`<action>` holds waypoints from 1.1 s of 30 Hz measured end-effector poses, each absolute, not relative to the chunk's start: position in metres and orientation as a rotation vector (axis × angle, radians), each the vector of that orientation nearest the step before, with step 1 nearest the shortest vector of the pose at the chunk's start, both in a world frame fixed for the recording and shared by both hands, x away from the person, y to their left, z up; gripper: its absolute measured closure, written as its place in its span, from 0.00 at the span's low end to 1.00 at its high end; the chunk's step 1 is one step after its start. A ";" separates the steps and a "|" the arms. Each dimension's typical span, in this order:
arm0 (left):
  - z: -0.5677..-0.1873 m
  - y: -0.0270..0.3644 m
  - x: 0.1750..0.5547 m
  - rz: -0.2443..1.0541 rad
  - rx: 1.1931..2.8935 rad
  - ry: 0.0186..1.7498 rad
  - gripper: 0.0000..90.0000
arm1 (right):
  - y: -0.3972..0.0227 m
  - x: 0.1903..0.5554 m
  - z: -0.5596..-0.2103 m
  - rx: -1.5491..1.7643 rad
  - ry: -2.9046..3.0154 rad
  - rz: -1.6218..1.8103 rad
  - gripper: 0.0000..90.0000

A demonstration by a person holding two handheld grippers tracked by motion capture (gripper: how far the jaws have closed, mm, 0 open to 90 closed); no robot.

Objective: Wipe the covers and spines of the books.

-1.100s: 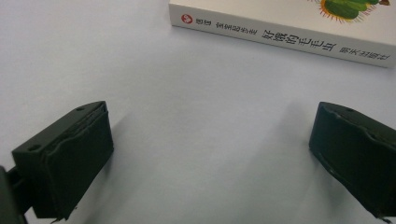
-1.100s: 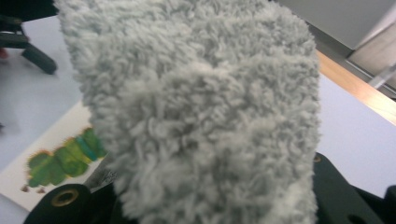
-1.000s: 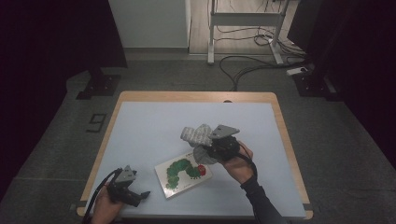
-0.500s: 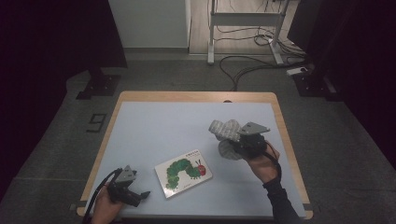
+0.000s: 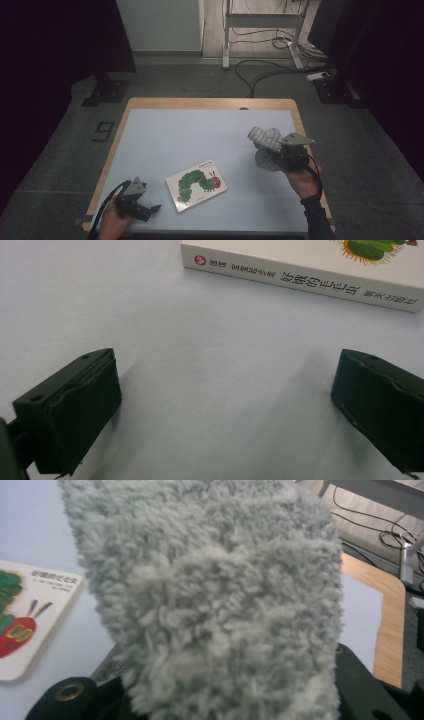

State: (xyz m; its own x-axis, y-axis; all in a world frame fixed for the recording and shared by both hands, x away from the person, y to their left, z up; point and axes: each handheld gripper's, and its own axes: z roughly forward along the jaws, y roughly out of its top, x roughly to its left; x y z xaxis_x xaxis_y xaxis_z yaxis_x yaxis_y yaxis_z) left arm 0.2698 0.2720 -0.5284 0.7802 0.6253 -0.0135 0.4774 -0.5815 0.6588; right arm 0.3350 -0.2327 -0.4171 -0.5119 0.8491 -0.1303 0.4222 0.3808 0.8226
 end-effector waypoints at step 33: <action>-0.528 0.272 0.270 0.291 2.303 0.816 0.00 | -0.241 0.336 -0.521 1.235 2.180 0.931 0.60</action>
State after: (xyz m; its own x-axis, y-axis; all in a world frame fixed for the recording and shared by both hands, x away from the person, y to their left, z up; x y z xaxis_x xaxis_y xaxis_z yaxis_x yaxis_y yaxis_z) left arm 0.2698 0.2720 -0.5284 0.7797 0.6260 -0.0125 0.4772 -0.5813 0.6591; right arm 0.3364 -0.2415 -0.5207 -0.4884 0.8703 -0.0638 0.5557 0.3666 0.7462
